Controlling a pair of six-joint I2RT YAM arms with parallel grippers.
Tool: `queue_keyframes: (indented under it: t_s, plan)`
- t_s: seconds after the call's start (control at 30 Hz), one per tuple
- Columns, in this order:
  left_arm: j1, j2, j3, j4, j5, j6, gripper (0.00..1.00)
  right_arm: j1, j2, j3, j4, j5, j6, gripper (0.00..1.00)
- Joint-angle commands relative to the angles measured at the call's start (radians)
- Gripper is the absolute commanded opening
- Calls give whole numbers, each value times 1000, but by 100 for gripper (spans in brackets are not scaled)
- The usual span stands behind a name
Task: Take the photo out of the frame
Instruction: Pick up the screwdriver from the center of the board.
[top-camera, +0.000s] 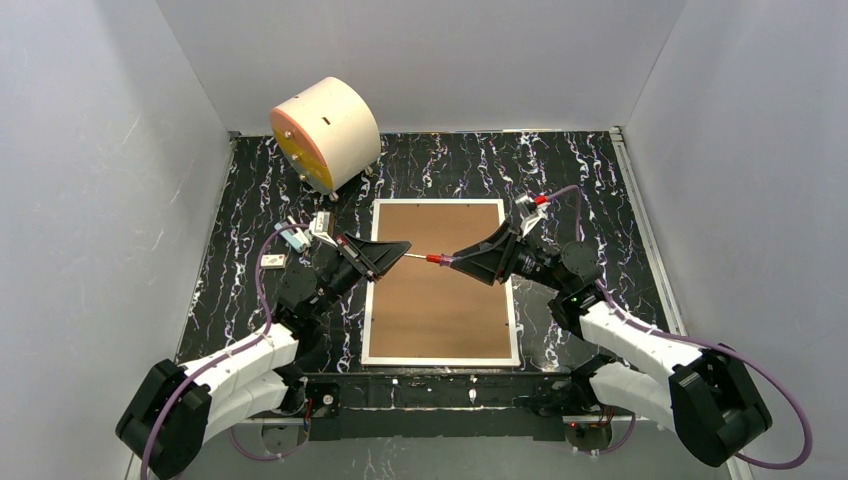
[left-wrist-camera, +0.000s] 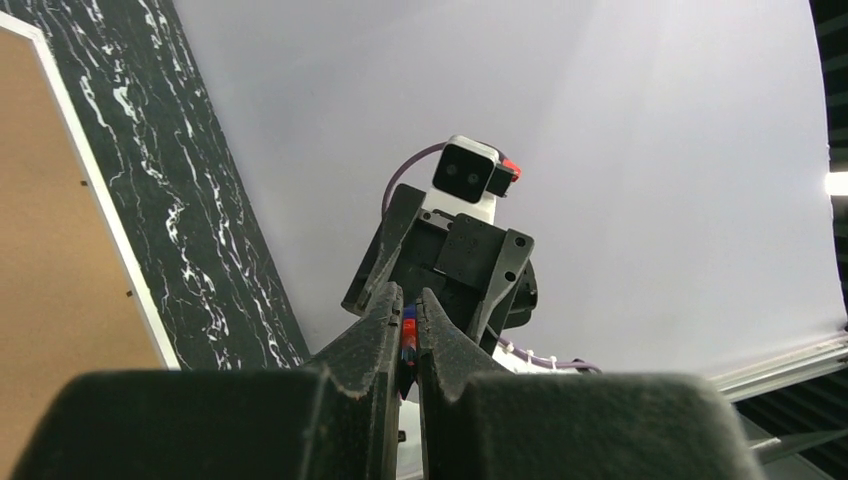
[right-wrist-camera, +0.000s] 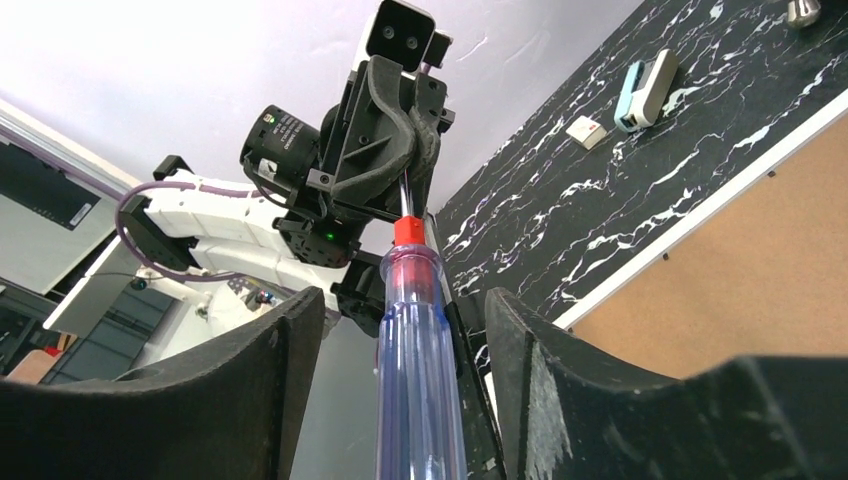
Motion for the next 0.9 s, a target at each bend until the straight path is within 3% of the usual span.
queue_keyframes:
  t_s: [0.0,0.3,0.43,0.87]
  plan:
    - [-12,-24,-14,53,-71,-1,0,20,22,29,92,-8,9,66]
    - [-21,-31,-26,56,-88,-4,0,28,37,32,96,-1,4,52]
    - [-23,-42,-28,63,-110,-4,0,31,44,31,96,-5,6,58]
    - [-33,-1,-19,66,-70,-11,0,32,48,44,85,2,0,48]
